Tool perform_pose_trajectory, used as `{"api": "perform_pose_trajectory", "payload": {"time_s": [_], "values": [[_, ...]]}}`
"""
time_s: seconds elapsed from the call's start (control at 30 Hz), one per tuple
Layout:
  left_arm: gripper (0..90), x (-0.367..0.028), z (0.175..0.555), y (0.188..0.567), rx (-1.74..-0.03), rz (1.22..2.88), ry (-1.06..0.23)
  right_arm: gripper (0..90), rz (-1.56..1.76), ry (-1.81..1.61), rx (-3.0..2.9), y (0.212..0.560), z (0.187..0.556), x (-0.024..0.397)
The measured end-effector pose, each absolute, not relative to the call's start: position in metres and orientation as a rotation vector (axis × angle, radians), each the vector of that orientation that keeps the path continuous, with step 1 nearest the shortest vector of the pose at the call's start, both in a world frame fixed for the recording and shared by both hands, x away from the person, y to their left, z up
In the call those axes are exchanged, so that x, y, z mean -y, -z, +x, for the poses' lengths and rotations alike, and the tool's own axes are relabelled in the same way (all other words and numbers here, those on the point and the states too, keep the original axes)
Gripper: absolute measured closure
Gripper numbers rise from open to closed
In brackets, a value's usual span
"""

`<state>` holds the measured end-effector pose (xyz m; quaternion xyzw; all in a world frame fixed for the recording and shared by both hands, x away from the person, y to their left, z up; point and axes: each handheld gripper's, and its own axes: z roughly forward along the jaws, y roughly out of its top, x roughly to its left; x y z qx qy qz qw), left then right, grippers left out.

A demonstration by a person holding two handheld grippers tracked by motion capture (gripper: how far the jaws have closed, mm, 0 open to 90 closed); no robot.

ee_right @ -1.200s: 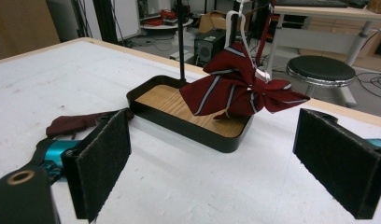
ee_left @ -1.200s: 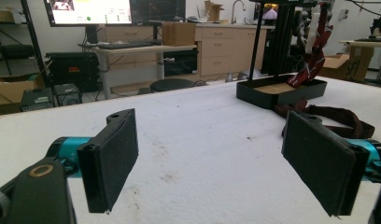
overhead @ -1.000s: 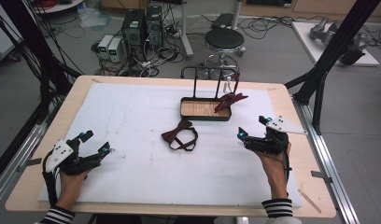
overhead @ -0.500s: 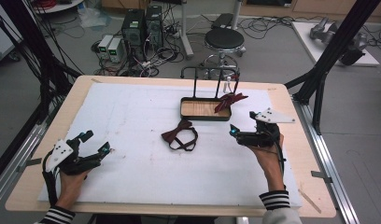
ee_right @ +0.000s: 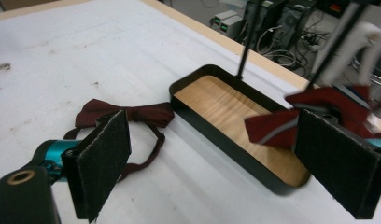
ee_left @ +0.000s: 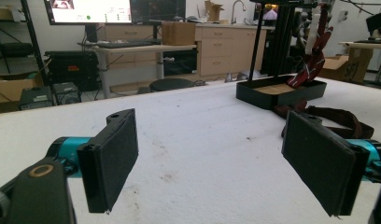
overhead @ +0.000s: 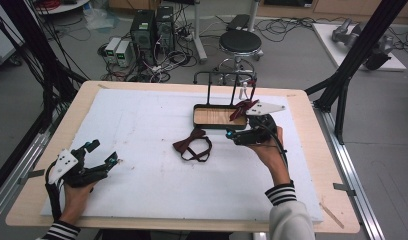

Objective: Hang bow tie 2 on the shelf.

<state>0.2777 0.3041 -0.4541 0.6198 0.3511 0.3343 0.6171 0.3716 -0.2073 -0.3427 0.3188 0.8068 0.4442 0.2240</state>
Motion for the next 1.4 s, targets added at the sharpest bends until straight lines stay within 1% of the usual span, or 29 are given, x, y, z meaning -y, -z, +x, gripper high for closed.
{"api": "perform_pose_trajectory", "payload": {"time_s": [0.47,0.6,0.67,0.9,1.07,1.4], "values": [[18.9,-0.305,0.278,0.454,-0.808,1.431,-0.765,10.5,0.729,-1.170,-2.436,0.343,0.409,0.161],[18.9,-0.305,0.278,0.454,-0.808,1.431,-0.764,10.7,0.709,-1.153,-2.476,0.343,0.414,0.155],[18.9,-0.305,0.278,0.454,-0.808,1.430,-0.764,13.6,0.681,-1.160,-2.497,0.343,0.418,0.150],[18.9,-0.305,0.278,0.454,-0.807,1.430,-0.764,14.1,0.634,-1.130,-2.548,0.341,0.427,0.141],[18.9,-0.305,0.278,0.454,-0.806,1.430,-0.764,15.0,0.574,-1.092,-2.575,0.347,0.435,0.133],[18.9,-0.305,0.278,0.454,-0.806,1.430,-0.763,21.3,0.523,-0.993,-2.650,0.370,0.449,0.118]]}}
